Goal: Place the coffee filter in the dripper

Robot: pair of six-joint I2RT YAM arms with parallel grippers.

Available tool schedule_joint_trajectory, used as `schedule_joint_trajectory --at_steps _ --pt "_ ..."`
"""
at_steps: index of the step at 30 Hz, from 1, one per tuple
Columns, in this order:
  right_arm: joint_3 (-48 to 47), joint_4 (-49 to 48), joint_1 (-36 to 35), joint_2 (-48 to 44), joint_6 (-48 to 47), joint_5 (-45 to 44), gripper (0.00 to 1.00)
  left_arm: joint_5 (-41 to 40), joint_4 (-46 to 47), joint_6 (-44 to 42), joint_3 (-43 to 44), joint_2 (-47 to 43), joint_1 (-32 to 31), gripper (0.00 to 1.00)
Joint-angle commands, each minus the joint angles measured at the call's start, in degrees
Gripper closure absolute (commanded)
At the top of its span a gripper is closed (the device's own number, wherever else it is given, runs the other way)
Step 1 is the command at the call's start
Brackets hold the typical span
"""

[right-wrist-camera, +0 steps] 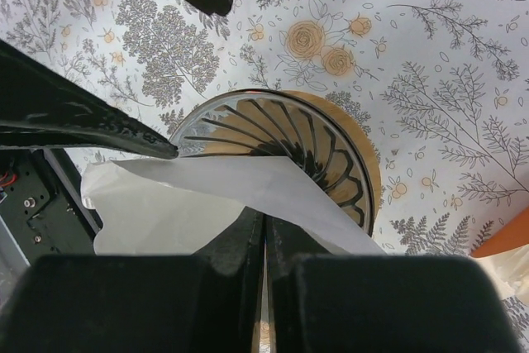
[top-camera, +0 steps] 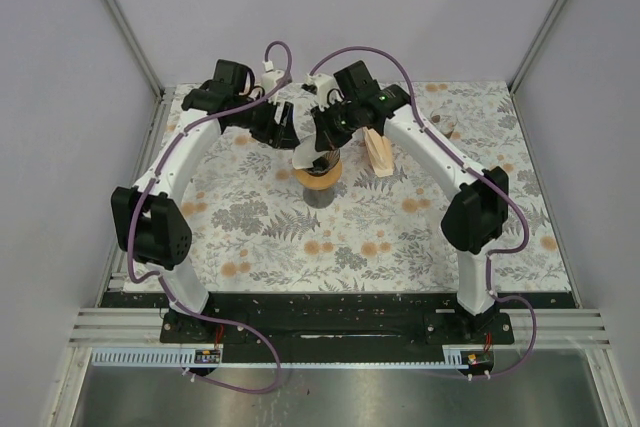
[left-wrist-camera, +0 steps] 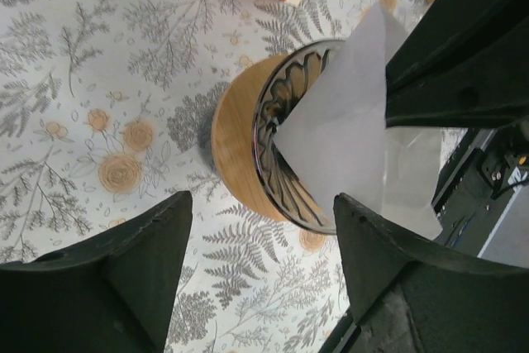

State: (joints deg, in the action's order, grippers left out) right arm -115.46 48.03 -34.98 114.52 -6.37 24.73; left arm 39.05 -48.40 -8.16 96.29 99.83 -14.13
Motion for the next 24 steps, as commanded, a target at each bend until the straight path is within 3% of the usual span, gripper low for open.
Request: schedule_joint_trajectory --at_steps 1,5,10,14,24 --pt "0.2 -0.8 -2.5 -2.5 -0.7 -4.3 0.98 -0.7 0.5 0.2 5.4 -3.0 0.9 0.26" --pt "0.2 -0.4 -3.5 -2.0 -0.1 -6.9 0.99 1.6 1.4 4.1 7.2 -4.2 3.8 0.24" --pt "-0.4 0.5 -3.5 -1.3 0.7 -8.2 0.99 3.3 5.9 5.3 0.9 -8.2 2.5 0.22" --pt "-1.1 1.3 -4.0 -0.3 1.2 -8.4 1.00 1.5 7.5 4.8 -3.5 -9.1 -0.1 0.21" --pt "-3.5 3.2 -4.6 1.8 6.0 -10.4 1.00 -5.0 7.7 6.0 -4.4 -6.1 -2.5 0.23"
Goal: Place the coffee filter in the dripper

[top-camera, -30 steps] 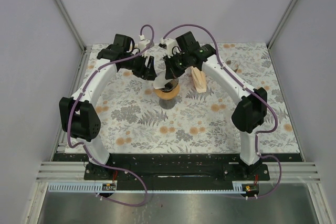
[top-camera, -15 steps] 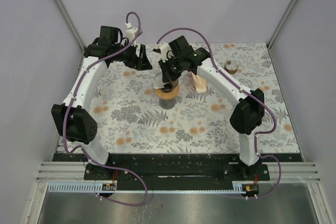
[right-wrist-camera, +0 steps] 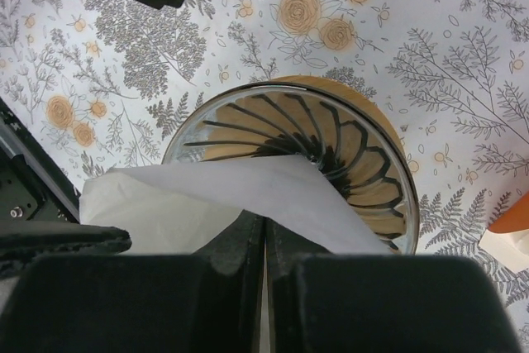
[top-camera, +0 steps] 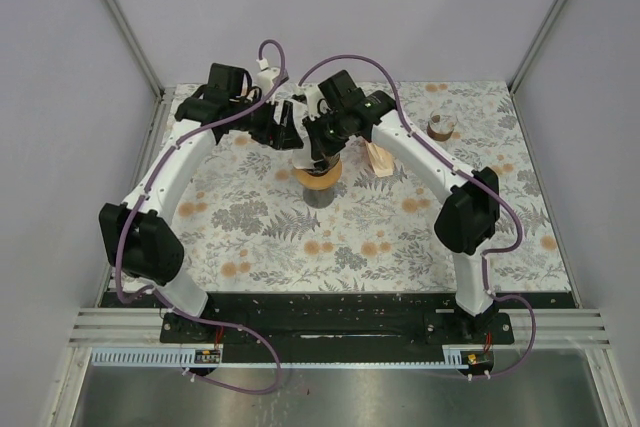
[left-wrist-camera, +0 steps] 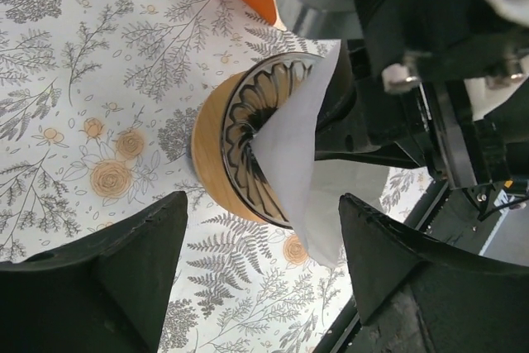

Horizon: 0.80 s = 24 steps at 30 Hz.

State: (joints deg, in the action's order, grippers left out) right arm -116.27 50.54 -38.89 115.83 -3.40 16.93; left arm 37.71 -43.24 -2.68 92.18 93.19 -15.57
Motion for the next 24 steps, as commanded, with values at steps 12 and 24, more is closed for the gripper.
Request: schedule_joint_trajectory --at_steps 12,24 --pt "-1.2 1.0 -0.8 -0.3 5.2 -7.3 1.00 -9.5 5.0 1.0 -3.1 3.5 -2.5 0.32" --pt "-3.3 1.9 -1.2 -1.5 3.9 -9.4 1.00 -9.1 6.5 1.0 -4.8 0.9 -2.5 0.34"
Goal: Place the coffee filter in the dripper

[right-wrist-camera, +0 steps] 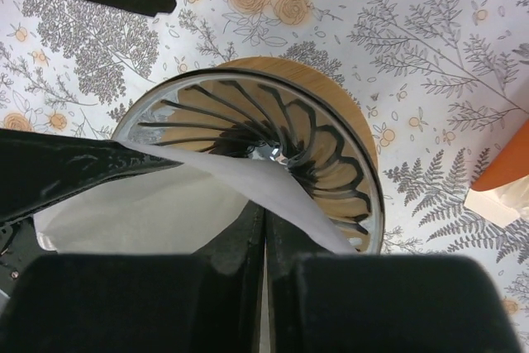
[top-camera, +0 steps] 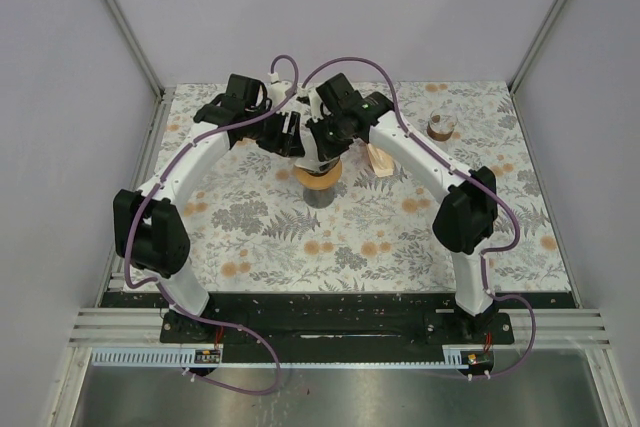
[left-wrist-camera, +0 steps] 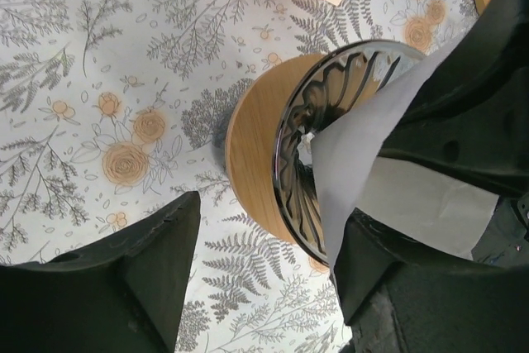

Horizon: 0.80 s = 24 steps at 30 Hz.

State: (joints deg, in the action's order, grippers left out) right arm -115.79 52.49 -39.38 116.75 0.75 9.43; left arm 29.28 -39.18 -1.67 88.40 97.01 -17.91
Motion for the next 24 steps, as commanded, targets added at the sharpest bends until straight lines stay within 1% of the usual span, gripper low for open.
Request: schedule_joint_trajectory --at_steps 1,4,8,13,17,24 --pt "-4.0 0.1 -0.7 -2.3 0.2 -2.0 1.00 -0.5 2.4 0.0 -0.8 -2.9 -0.2 0.35" --pt "-5.0 0.8 -1.1 -2.1 0.4 -2.7 1.00 -0.4 2.4 0.2 -0.6 -3.1 -0.2 0.35" --pt "-8.7 3.2 -2.1 -0.4 -0.4 -4.9 1.00 0.0 2.8 0.4 -1.1 -3.4 -0.2 0.36" --pt "-10.6 5.3 -2.5 2.7 0.1 -2.4 1.00 -0.1 3.4 0.5 -1.5 -3.9 -0.2 0.36" --pt "-9.5 5.8 -2.5 3.8 0.7 -0.6 1.00 0.7 3.9 0.6 -1.5 -4.1 0.0 0.36" --pt "-3.6 5.4 -2.5 3.2 -0.4 -4.6 1.00 2.9 5.0 1.4 -1.4 -4.1 1.4 0.34"
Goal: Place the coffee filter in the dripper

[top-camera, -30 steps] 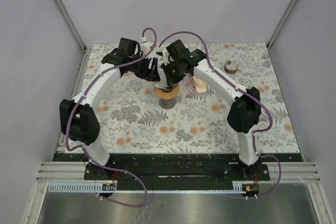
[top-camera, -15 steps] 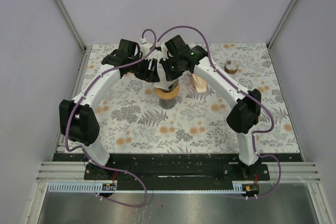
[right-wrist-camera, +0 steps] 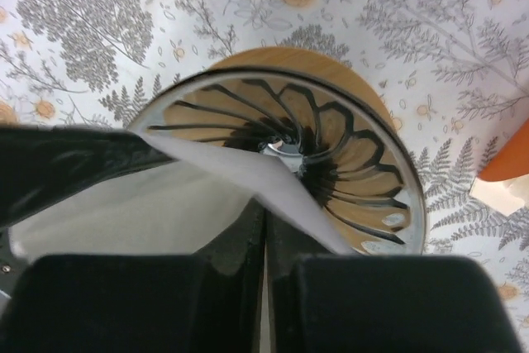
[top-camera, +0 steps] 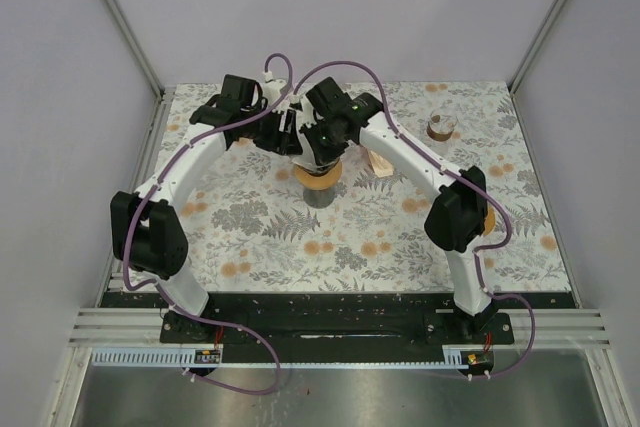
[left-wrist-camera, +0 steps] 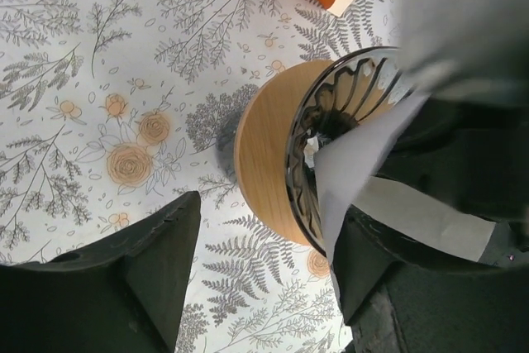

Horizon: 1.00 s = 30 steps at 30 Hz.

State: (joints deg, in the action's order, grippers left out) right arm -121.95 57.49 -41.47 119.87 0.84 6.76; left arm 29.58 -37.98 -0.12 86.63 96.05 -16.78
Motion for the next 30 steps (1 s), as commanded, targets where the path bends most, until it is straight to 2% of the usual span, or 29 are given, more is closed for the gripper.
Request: schedule_joint_trajectory --at_steps 1,7,14,25,30 --pt "2.9 0.3 -0.5 0.3 -0.5 -2.4 1.00 2.8 4.0 -0.1 0.5 -3.1 0.5 0.34" --pt "2.9 1.0 -0.5 2.0 -2.1 -4.1 1.00 7.1 4.0 2.9 0.5 -3.8 3.8 0.33" --pt "-0.6 2.3 -0.9 4.0 -2.5 -5.4 1.00 10.0 4.0 3.1 -0.3 -5.4 3.8 0.31" --pt "-1.9 3.1 -1.6 6.2 -2.4 -6.5 1.00 10.2 5.5 4.9 -4.1 -4.3 2.1 0.32" --pt "-7.9 5.9 -2.2 6.3 -3.0 -6.5 0.91 9.9 6.2 5.3 -4.3 -4.2 1.8 0.36"
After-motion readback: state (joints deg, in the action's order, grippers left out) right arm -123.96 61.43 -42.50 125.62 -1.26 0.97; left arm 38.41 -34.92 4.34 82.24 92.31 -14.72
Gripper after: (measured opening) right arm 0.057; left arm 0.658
